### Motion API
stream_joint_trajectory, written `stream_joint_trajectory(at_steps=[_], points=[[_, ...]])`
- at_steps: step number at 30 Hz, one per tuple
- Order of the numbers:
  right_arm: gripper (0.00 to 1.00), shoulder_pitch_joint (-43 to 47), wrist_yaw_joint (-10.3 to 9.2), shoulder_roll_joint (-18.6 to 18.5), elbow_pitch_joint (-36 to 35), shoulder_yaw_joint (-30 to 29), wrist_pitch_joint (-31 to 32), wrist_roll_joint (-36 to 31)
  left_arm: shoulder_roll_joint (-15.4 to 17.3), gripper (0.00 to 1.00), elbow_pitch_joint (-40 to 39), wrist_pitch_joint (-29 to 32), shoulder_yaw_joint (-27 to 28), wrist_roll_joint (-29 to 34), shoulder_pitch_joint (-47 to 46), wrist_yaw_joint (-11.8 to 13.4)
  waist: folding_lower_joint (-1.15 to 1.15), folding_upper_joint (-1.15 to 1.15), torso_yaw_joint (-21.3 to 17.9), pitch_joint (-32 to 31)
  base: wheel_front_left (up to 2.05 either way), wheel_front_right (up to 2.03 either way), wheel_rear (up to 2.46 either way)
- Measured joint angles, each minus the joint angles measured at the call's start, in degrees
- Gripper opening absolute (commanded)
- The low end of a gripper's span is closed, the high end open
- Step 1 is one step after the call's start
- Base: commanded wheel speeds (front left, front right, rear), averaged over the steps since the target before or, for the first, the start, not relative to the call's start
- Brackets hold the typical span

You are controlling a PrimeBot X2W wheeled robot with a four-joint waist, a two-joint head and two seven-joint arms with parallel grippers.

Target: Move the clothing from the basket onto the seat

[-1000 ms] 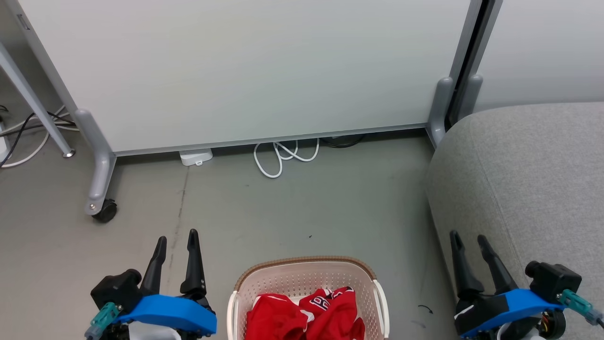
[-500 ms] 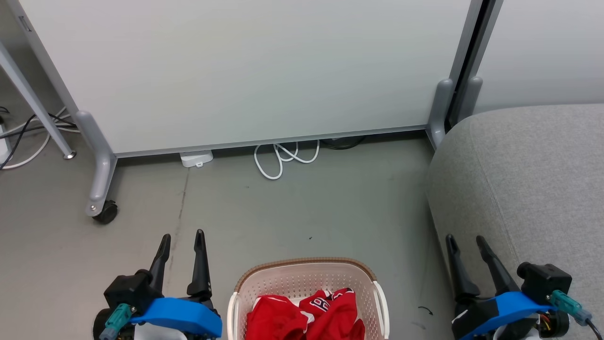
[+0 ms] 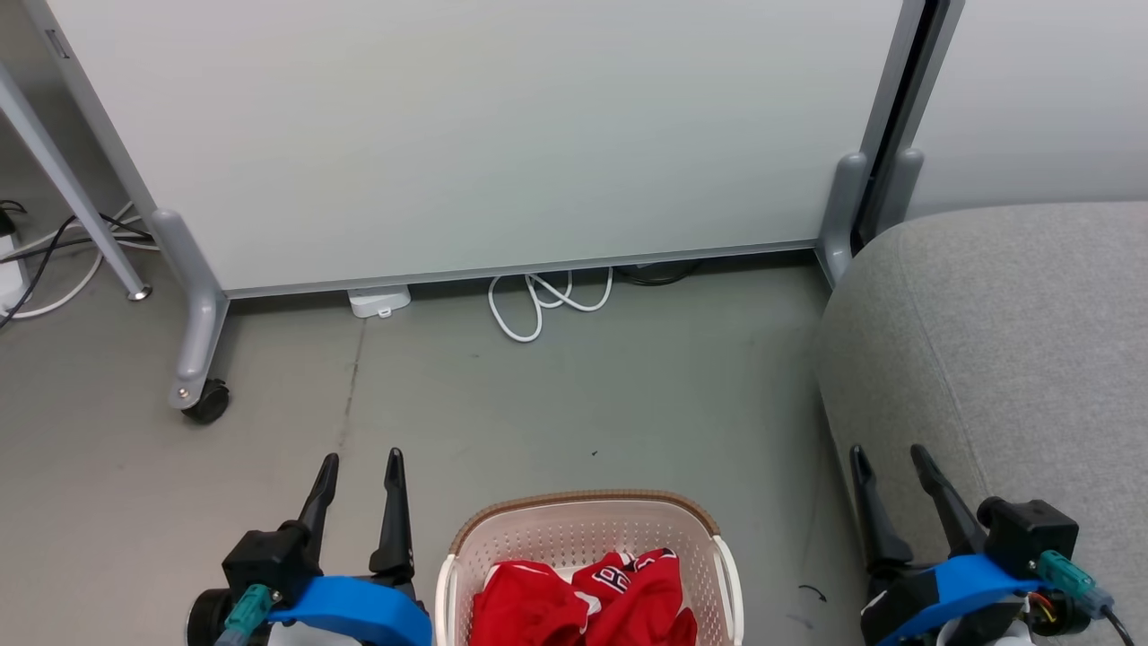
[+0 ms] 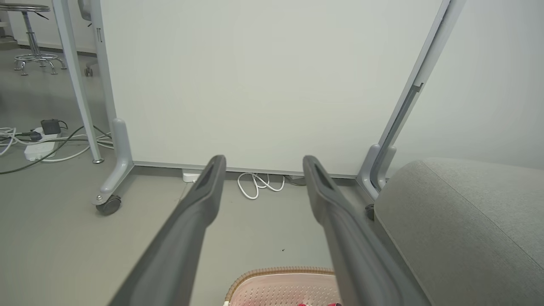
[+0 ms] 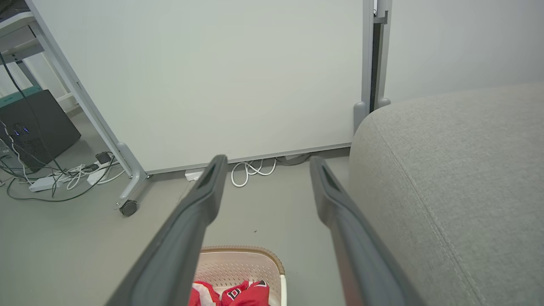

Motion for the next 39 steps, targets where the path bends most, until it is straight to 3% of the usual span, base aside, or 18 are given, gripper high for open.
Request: stream_joint_trajectory(at_steps=[14,31,39], points=[[1.0,-0.64,0.01,-0.03,1.22,-0.88,-1.34,-4.41,-0.07,1.0,1.49,-1.34,-0.16,1.37,-0.36,0.02,0.0,0.0,0.27,-0.09,0.0,0.0,0.0],[1.0,-0.9,0.01,-0.04,1.97,-1.18,-2.29,-4.21,-0.1,1.0,1.56,-1.34,-0.49,0.27,-0.37,0.68,0.0,0.0,0.17,0.01,0.0,0.0,0.0],[1.0,-2.21,0.02,-0.07,1.48,0.92,-2.33,-4.23,0.03,1.0,3.6,-1.34,-1.66,0.4,-0.83,0.52,0.0,0.0,-1.63,2.08,0.0,0.0,0.0]])
